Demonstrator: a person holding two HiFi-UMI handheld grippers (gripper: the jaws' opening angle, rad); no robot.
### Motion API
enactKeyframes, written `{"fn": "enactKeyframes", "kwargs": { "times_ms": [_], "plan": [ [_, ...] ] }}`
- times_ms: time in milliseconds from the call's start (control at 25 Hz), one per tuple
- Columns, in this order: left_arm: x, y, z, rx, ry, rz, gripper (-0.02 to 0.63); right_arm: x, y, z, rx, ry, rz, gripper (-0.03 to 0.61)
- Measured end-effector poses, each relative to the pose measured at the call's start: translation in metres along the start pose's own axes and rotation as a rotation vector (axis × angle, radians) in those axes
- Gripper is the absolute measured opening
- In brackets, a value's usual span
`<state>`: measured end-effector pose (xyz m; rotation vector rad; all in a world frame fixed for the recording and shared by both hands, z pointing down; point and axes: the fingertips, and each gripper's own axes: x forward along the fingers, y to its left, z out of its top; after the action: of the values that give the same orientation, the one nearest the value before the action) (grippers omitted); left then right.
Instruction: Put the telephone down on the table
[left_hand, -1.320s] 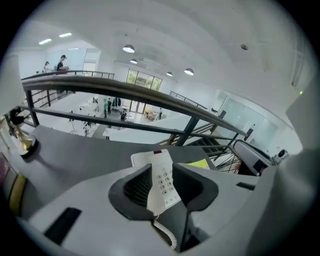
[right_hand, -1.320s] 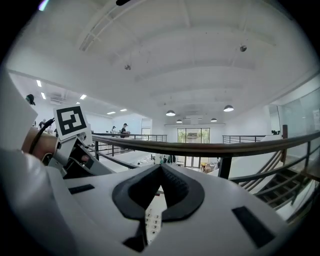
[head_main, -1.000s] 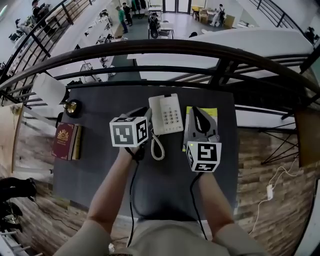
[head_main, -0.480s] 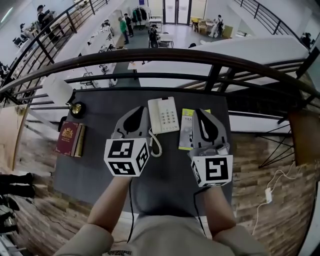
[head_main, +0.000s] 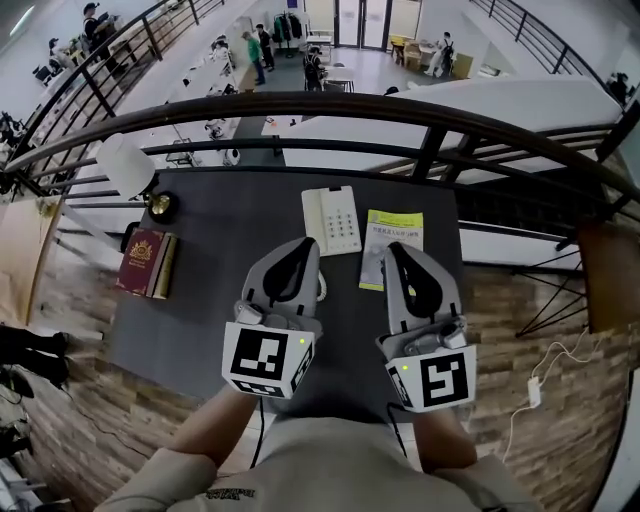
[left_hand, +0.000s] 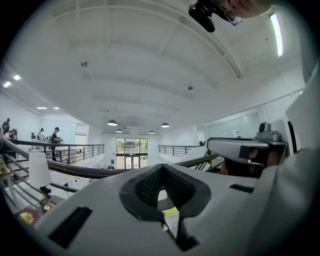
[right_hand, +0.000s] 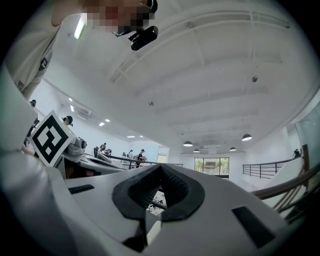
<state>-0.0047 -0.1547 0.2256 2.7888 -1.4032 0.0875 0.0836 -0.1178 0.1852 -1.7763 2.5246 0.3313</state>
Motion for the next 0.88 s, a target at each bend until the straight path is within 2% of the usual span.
{"fn": "enactKeyframes", "kwargs": {
  "times_ms": [320,520,880],
  "plan": [
    [-0.026,-0.004,-0.027,-0.019,0.012,0.025,0.005,-0.017,0.025,-0.024,0.017,0.033,0.055,0.002],
    [-0.034,-0.009,-0.044,-0.07,0.053,0.017,0.005,-0.026,0.035,-0.038,0.071,0.079,0.057,0.002],
    [-0.036,-0.006,-0.047,-0.073,0.061,0.02,0.005,-0.022,0.041,-0.038,0.058,0.089,0.057,0.002]
  ]
}}
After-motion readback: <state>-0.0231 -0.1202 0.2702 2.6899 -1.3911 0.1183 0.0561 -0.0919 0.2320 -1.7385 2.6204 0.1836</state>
